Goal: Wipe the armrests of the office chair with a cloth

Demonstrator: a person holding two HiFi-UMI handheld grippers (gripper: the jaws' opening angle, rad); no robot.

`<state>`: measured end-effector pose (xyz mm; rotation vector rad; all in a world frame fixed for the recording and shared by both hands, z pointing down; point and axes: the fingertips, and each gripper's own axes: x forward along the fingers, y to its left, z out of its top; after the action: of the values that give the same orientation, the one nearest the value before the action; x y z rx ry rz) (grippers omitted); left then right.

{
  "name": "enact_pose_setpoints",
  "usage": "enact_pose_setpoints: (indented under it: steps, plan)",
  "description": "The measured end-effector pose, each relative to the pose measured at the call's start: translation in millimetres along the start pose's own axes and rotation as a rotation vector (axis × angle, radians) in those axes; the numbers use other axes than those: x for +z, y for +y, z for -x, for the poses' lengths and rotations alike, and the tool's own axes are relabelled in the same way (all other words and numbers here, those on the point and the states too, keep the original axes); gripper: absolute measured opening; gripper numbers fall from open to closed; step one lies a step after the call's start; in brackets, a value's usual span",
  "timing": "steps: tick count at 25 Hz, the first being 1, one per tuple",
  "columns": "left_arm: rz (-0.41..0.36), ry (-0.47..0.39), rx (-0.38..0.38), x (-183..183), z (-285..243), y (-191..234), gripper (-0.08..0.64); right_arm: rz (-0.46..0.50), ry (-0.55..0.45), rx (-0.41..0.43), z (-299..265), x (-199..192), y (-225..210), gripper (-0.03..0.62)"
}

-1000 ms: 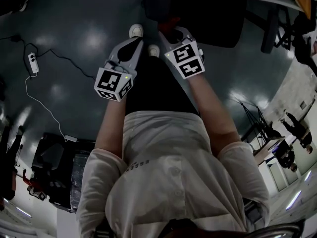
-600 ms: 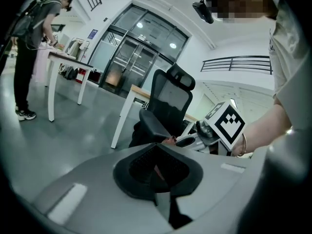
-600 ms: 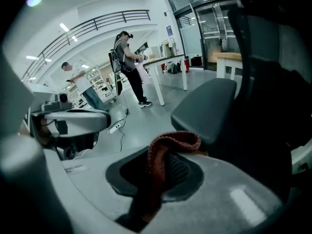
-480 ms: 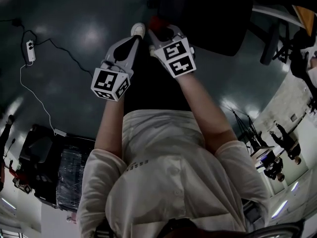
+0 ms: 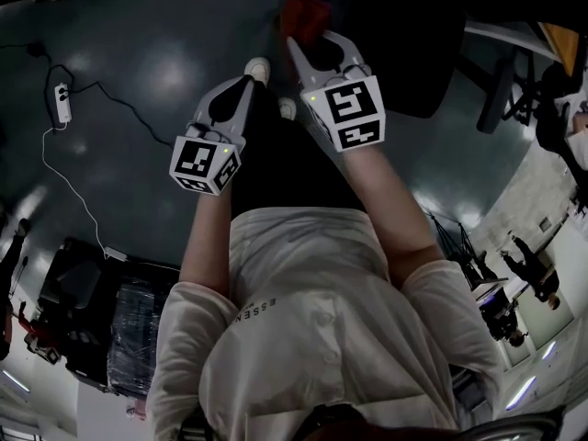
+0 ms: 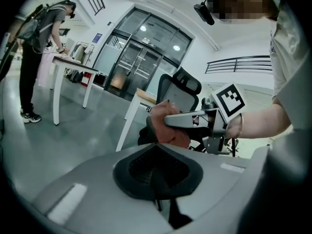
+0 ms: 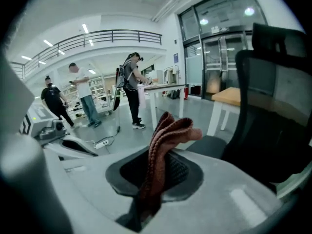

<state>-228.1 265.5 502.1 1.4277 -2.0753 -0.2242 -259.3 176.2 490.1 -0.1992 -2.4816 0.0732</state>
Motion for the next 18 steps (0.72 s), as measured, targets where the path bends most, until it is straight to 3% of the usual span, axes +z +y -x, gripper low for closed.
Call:
enact_pose_setpoints:
  steps: [4, 8, 12, 18]
  plan:
    - [-0.021, 0.001, -0.029, 23, -21, 6, 0.018, -0.003, -0.019, -0.216, 14, 20, -95, 0.049]
    - [-0.046, 0.011, -0.068, 48, -49, 14, 0.018, -0.026, 0.047, -0.339, 9, 16, -173, 0.049]
    - [-0.060, 0.040, -0.102, 64, -77, 28, 0.018, -0.056, 0.114, -0.362, -16, 6, -212, 0.048]
    - [-0.128, 0.070, -0.117, 83, -104, 51, 0.018, -0.119, 0.198, -0.314, -59, -5, -232, 0.049]
